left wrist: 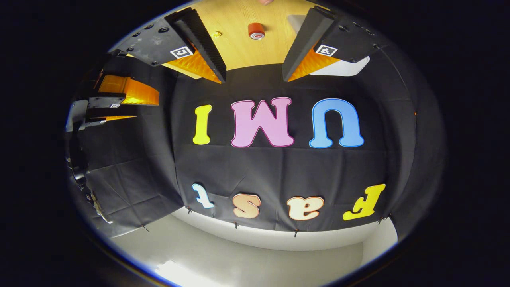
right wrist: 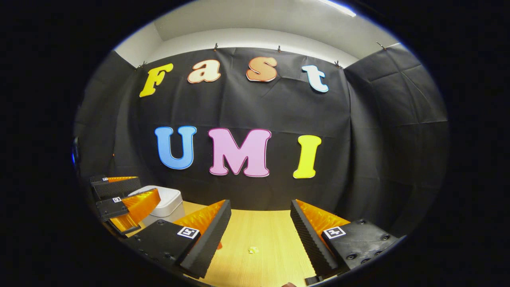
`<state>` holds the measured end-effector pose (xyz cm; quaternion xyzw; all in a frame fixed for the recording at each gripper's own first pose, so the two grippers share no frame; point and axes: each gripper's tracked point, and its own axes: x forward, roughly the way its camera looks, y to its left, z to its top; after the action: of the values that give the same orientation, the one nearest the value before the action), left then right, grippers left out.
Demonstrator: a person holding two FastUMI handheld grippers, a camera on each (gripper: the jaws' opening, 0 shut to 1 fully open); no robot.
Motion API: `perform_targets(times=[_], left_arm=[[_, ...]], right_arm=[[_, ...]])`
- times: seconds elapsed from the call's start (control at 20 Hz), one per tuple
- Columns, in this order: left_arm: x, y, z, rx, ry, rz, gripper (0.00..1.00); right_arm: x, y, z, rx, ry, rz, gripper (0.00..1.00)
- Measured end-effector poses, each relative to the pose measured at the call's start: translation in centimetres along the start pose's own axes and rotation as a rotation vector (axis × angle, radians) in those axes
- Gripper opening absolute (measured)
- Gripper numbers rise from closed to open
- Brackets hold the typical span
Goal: Press the lid of the desktop garbage bin to open it, pick up the crumpled paper on the desktop and throw it into the bin, then pick up the pop can on the desktop and drop it into the bin, and finally close the garbage bin lid.
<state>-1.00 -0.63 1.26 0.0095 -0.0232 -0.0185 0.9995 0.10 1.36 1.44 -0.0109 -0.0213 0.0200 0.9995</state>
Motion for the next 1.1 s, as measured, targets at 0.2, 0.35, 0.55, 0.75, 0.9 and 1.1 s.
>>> perform_targets(times=[0.2, 0.35, 0.55, 0.75, 0.9, 1.1], left_arm=[[-0.2, 0.6, -0.1, -0.001, 0.007, 0.011, 0.95], [-0.1, 1.4, 0.0, 0.006, 0.006, 0.024, 0.95], [0.2, 2.2, 0.0, -0.003, 0.007, 0.037, 0.95], [0.3, 2.7, -0.3, -0.015, 0.014, 0.04, 0.95], [0.5, 3.0, -0.4, -0.018, 0.01, 0.034, 0.94], [0.8, 3.5, -0.6, -0.016, 0.021, 0.017, 0.79]], right_arm=[[0.2, 0.4, 0.8, 0.017, -0.024, -0.001, 0.96], [0.4, 1.8, 1.0, 0.026, -0.031, 0.039, 0.96], [0.6, 3.1, 1.6, 0.041, -0.035, 0.079, 0.96], [0.7, 3.3, 2.2, 0.003, -0.051, 0.082, 0.96], [0.7, 3.7, 2.4, -0.009, -0.061, 0.085, 0.96], [0.8, 4.1, 2.0, -0.021, -0.045, 0.086, 0.96]])
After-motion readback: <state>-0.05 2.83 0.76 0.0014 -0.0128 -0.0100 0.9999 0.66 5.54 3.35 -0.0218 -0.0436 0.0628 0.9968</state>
